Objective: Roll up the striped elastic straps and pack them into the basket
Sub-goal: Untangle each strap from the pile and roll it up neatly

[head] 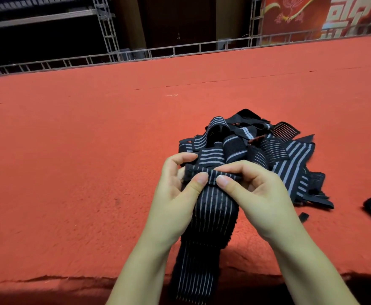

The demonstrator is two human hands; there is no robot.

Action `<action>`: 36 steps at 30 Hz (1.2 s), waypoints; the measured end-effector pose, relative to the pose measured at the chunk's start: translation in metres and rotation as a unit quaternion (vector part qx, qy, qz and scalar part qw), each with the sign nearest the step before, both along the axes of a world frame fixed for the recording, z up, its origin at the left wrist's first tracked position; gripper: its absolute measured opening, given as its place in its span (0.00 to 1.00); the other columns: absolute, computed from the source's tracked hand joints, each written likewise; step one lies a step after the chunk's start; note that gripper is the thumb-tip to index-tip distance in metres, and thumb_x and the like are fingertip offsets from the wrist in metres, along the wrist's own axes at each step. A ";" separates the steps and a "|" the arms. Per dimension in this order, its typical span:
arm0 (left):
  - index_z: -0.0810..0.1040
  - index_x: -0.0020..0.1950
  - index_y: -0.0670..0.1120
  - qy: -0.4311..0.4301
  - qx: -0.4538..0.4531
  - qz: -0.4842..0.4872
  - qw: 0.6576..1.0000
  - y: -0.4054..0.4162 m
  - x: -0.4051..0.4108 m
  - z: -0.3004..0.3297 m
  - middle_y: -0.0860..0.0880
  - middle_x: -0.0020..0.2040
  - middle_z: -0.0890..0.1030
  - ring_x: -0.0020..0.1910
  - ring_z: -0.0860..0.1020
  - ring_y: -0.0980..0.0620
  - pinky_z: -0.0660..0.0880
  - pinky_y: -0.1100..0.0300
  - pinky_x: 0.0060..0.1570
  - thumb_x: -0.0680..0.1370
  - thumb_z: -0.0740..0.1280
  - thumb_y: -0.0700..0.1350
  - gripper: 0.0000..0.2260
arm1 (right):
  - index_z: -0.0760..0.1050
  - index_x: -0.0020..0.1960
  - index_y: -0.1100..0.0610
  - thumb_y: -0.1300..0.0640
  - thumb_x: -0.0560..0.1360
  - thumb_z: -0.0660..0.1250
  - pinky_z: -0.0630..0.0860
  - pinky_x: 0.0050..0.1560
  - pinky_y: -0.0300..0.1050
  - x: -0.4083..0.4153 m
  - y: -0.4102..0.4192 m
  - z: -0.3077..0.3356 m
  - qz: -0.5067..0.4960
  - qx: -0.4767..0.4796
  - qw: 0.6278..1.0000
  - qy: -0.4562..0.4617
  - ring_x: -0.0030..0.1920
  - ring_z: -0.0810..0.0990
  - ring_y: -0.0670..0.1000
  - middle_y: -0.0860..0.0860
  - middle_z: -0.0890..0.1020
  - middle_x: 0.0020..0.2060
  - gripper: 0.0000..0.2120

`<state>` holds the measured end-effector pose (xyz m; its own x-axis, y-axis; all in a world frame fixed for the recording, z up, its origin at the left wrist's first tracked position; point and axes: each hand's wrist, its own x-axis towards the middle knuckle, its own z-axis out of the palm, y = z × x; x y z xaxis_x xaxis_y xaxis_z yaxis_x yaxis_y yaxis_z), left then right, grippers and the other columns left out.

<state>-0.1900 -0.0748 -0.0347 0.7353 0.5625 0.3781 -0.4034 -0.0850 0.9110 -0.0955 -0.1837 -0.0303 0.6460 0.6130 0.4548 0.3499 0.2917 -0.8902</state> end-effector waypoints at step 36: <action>0.72 0.61 0.64 0.019 0.081 0.037 0.996 -0.007 -0.009 -0.003 0.50 0.54 0.80 0.55 0.79 0.49 0.75 0.50 0.58 0.79 0.59 0.46 0.15 | 0.80 0.47 0.57 0.57 0.70 0.72 0.76 0.41 0.36 0.001 -0.005 0.006 0.085 0.001 0.990 0.116 0.40 0.81 0.44 0.48 0.84 0.38 0.07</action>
<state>-0.1995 -0.0816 -0.0378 0.7104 0.5494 0.4399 -0.3556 -0.2593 0.8980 -0.0948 -0.1884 -0.0245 0.6201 0.7216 0.3078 0.0818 0.3308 -0.9402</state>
